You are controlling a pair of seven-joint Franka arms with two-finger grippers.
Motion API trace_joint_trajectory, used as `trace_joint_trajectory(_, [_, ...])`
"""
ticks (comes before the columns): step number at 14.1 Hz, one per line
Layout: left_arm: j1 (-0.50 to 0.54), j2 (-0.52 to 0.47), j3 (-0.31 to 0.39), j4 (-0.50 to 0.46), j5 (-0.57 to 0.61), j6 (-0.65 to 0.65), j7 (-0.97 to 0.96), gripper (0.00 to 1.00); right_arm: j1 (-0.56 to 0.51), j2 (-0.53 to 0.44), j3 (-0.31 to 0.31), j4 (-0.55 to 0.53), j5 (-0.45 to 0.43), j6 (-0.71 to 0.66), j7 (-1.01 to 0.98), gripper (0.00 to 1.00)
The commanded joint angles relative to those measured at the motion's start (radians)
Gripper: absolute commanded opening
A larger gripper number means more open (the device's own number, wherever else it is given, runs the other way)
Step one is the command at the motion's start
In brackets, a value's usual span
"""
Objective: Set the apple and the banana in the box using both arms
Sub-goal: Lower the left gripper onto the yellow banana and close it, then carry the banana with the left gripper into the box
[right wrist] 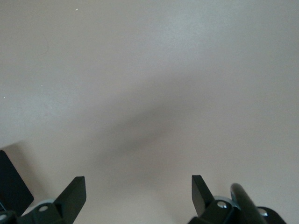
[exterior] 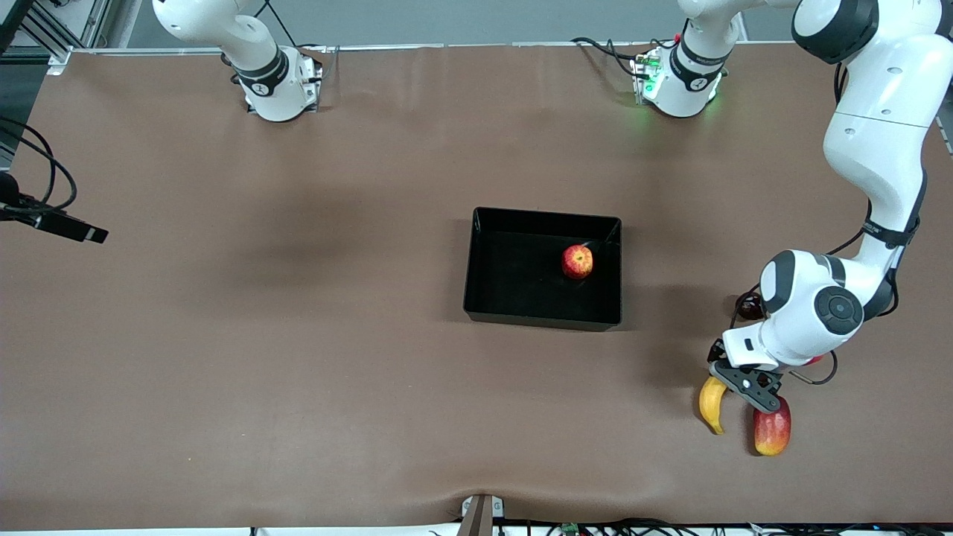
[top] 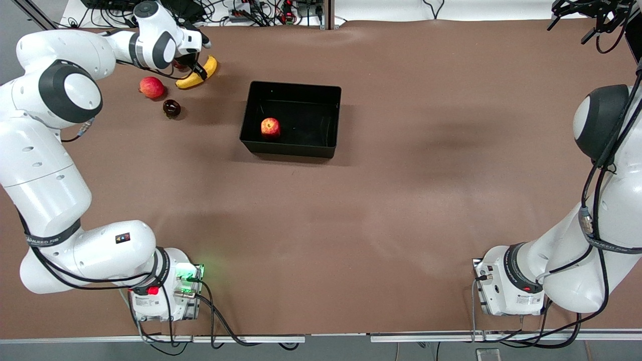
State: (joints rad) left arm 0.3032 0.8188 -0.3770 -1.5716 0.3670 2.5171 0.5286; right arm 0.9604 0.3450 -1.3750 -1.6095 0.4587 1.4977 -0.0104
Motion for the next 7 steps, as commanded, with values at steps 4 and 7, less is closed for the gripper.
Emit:
trace_joint_trajectory(4, [-0.004, -0.096, -0.069, 0.005, -0.003, -0.142, -0.103, 0.0, -0.068, 0.023, 0.102, 0.013, 0.019, 0.006, 0.006, 1.0])
trace_joint_trajectory(7, [-0.009, -0.139, -0.163, 0.004, -0.002, -0.242, -0.25, 0.0, -0.06, 0.023, 0.106, 0.069, 0.011, -0.031, 0.004, 1.0])
